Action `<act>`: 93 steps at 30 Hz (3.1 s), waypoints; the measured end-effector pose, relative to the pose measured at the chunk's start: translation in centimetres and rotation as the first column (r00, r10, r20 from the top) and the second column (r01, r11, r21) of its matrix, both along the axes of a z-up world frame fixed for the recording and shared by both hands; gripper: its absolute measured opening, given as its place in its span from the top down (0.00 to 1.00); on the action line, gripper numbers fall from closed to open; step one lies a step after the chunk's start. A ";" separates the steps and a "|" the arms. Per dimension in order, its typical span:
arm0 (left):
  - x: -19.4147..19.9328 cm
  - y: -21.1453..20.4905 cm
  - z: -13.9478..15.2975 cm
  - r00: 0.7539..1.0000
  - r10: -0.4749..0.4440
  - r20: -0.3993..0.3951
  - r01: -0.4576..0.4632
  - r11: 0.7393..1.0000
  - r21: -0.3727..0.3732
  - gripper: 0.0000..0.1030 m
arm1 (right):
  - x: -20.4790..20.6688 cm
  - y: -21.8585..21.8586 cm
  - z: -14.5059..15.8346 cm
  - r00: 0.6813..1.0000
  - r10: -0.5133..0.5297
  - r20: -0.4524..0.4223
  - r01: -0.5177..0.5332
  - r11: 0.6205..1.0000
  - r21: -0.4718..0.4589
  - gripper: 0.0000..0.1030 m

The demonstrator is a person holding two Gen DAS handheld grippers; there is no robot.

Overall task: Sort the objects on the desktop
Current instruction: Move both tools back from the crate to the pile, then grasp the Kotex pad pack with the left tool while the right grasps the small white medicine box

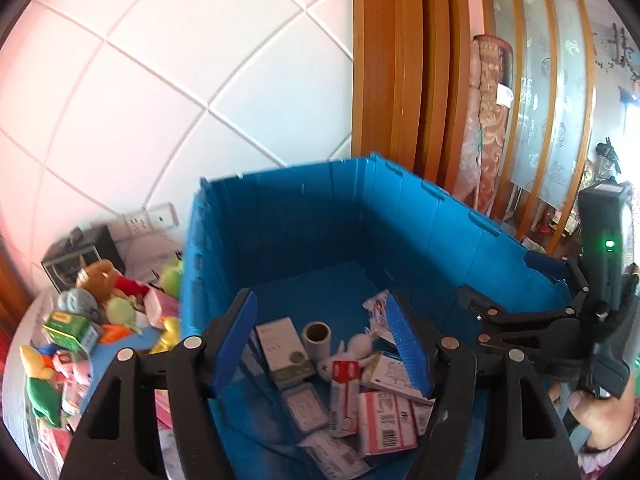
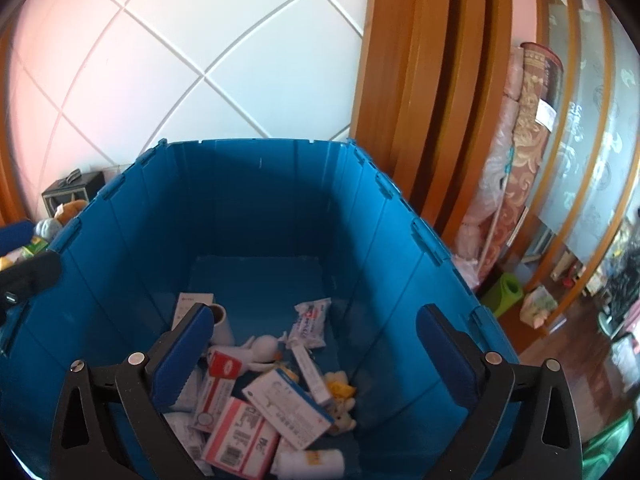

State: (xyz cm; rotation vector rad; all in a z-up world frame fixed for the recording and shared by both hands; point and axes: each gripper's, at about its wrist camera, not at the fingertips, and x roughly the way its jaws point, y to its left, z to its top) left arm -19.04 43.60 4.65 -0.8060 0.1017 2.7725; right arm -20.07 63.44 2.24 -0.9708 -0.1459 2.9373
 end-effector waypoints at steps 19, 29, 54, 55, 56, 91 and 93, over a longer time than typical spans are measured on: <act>5.3 -19.4 -0.7 0.966 0.237 -0.100 -0.232 0.971 0.066 0.23 | 7.5 -16.1 5.2 0.929 0.273 -0.248 -0.301 0.950 -0.083 0.00; 6.8 -36.5 -8.0 0.884 0.462 0.074 -0.465 0.885 0.024 0.23 | 7.8 -28.8 3.5 0.867 0.443 -0.228 -0.470 0.879 -0.079 0.00; 6.7 -59.7 -26.1 0.706 0.532 0.467 -0.525 0.836 -0.159 0.23 | 0.1 -42.9 -13.9 0.879 0.378 0.289 -0.357 0.926 -0.126 0.00; 6.2 -59.6 -26.7 0.713 0.513 0.478 -0.502 0.849 -0.163 0.23 | 0.2 -43.3 -13.9 0.879 0.382 0.287 -0.359 0.924 -0.129 0.00; 5.5 -59.5 -27.4 0.718 0.495 0.489 -0.479 0.861 -0.169 0.23 | 0.2 -43.8 -13.9 0.876 0.388 0.285 -0.364 0.922 -0.134 0.00; 4.8 -61.5 -30.3 0.715 0.492 0.497 -0.502 0.856 -0.126 0.33 | -2.2 -59.7 -22.2 0.700 0.551 0.454 -0.568 0.815 -0.113 0.48; 5.1 -61.2 -29.7 0.726 0.489 0.484 -0.498 0.859 -0.120 0.33 | -2.1 -59.7 -22.5 0.686 0.561 0.463 -0.579 0.806 -0.120 0.34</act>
